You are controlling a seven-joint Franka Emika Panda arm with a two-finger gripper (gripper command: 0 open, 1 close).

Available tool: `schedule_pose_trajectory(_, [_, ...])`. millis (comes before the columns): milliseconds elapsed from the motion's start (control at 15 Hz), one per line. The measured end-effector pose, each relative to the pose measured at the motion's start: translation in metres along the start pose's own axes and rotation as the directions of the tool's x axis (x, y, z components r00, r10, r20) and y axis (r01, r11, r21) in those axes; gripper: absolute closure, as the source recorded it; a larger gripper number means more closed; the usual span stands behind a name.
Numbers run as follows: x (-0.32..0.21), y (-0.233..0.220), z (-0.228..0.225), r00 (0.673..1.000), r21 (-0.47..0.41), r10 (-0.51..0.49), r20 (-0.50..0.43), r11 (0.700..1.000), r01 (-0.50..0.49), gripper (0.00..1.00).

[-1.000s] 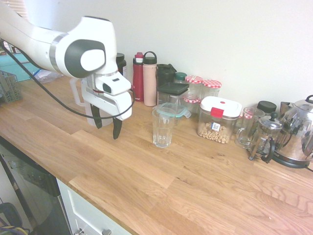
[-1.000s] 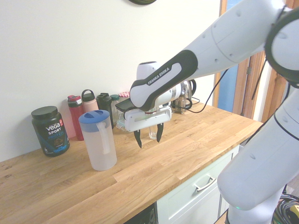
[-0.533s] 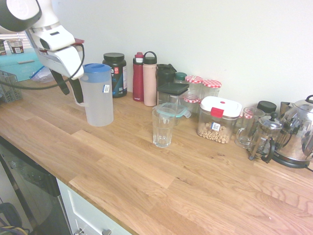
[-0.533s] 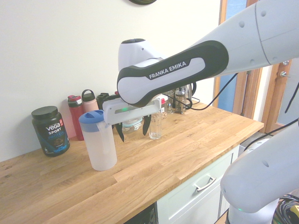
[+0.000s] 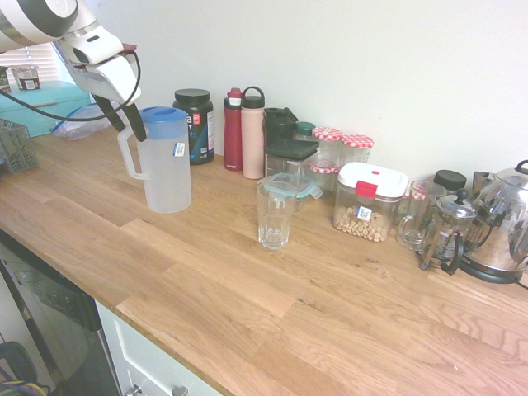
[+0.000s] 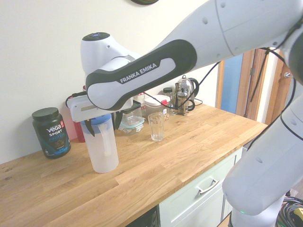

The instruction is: Pour me some water

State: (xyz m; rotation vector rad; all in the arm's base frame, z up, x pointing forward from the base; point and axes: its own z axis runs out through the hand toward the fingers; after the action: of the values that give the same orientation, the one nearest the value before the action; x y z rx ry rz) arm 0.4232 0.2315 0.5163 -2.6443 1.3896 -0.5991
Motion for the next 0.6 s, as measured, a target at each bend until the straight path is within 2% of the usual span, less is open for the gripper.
schedule_pose_trajectory(267, [-0.003, -0.009, 0.033, 1.0, -0.026, 0.022, -0.022, 0.999, -0.023, 1.0])
schedule_pose_trajectory(600, [-0.006, -0.01, 0.034, 1.0, -0.023, 0.019, -0.002, 1.0, -0.019, 1.0])
